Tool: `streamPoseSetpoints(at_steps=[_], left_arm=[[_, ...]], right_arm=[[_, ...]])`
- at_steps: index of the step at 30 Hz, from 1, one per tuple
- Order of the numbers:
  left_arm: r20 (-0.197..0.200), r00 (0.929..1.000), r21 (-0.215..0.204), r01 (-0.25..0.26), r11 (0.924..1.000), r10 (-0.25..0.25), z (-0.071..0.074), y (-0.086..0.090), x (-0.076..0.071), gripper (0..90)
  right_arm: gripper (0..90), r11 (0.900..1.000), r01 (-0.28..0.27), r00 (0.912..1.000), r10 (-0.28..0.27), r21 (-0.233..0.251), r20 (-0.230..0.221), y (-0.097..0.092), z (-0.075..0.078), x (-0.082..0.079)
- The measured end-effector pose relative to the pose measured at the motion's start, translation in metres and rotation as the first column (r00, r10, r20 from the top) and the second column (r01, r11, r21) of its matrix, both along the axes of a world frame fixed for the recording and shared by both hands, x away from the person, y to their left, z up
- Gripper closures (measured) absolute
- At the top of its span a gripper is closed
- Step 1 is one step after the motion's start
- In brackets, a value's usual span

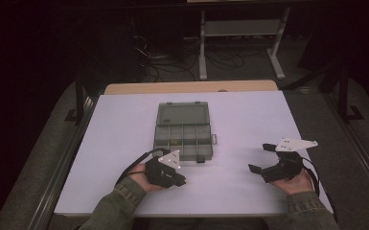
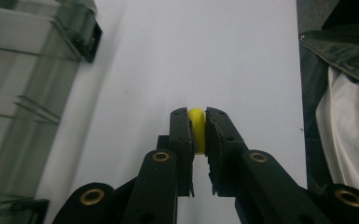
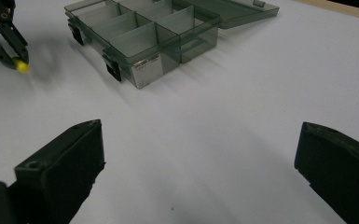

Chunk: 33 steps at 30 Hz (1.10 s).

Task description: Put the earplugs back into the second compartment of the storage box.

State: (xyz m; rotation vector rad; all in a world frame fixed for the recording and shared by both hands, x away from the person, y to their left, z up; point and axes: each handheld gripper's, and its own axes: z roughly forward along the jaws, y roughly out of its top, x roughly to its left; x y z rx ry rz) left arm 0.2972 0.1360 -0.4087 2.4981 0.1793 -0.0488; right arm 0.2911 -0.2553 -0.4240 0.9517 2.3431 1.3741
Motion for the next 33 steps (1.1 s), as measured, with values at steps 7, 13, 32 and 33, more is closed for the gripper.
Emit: streamPoseSetpoints(at_steps=[7,13,32,33], left_arm=[[0.039,0.9989,-0.026,-0.024,0.9994,0.025,0.019,0.008,0.009,81.6],[0.042,0.9949,-0.086,-0.088,0.9924,0.092,0.031,0.022,0.026,81.8],[0.055,0.9823,-0.131,-0.171,0.9766,0.179,0.057,0.035,0.073,81.9],[0.055,0.9823,-0.131,-0.171,0.9766,0.179,0.057,0.035,0.073,81.9]], right_arm=[[0.0,1.0,0.001,1.0,-0.001,0.005,-0.002,0.0,0.001,-0.001],[0.0,0.9999,0.014,0.9999,-0.014,-0.001,0.004,0.001,0.002,-0.002],[0.0,0.9999,0.011,0.9999,-0.011,0.008,0.0,0.0,0.001,-0.002],[0.0,0.9999,0.011,0.9999,-0.011,0.008,0.0,0.0,0.001,-0.002]])
